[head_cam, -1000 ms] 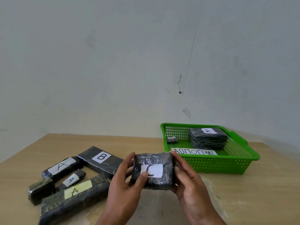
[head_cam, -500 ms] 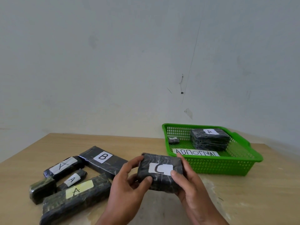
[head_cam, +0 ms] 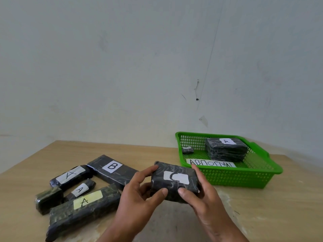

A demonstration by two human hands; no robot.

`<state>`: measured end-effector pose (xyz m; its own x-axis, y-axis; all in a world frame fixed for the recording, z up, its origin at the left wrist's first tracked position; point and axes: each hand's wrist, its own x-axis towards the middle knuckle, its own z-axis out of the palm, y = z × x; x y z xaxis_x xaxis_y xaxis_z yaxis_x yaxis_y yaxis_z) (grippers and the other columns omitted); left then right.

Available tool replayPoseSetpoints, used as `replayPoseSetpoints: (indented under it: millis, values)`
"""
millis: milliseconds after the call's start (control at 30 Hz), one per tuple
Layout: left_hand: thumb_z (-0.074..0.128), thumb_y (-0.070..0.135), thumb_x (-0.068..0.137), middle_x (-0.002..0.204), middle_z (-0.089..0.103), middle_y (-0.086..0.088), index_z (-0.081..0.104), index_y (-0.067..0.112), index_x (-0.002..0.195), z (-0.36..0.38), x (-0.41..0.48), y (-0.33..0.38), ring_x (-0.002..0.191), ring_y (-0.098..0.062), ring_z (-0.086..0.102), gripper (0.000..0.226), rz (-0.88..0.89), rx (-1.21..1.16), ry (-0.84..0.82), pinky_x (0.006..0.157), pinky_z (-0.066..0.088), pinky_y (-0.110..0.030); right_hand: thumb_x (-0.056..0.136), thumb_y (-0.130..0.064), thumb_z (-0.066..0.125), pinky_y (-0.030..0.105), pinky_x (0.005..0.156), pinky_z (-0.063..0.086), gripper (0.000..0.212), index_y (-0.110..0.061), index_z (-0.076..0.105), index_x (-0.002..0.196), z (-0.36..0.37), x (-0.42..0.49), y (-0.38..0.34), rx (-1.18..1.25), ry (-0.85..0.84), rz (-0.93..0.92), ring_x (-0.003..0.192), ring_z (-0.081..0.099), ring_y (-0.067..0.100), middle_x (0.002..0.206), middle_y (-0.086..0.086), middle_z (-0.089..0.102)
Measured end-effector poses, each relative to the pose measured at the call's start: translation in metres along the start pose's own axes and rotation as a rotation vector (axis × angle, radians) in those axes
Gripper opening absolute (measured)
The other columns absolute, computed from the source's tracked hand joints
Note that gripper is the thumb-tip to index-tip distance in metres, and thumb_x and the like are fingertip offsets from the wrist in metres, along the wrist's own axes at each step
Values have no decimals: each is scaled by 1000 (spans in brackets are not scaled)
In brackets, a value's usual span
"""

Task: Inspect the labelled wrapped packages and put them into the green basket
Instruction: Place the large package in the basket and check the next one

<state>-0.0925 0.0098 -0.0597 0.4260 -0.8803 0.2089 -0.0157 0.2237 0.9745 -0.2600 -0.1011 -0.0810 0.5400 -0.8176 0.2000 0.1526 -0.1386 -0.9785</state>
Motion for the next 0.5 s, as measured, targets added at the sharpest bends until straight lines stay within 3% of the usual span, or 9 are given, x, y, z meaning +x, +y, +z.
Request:
replayPoseSetpoints:
  millis: [67,133,233,333,500]
  values:
    - [76,-11,83,116,77,-9,61,28,133,-1,1,-1,106,-21,76,65,16,20,-18,92,60,-32,64,-32,91,44,104,56,106,-35,40,156,1,-1,-1,34,15,7,121,71,22,132,-1,74]
    - [77,-13,82,123,73,-12,63,27,131,-2,4,-4,106,-21,76,65,46,37,2,93,60,-31,62,-37,92,48,97,60,104,-40,42,153,1,-1,-1,9,12,-4,118,72,23,129,-5,74]
    - [79,-10,80,123,70,-11,65,27,129,0,5,-7,104,-19,76,62,78,70,15,91,61,-30,64,-39,93,34,98,60,109,-36,35,156,3,-4,-1,-121,18,-54,118,71,11,126,-18,74]
    - [83,-7,78,122,71,-10,66,27,128,0,6,-10,103,-20,77,62,91,78,27,91,61,-32,66,-34,91,14,92,55,106,-28,38,157,4,-4,-1,-165,62,-82,115,71,2,125,-16,75]
    - [85,-10,75,120,71,-10,68,26,125,1,7,-12,100,-21,77,64,135,108,42,86,62,-28,68,-28,94,17,95,55,101,-32,42,155,4,-5,1,-264,42,-132,120,69,6,138,-11,66]
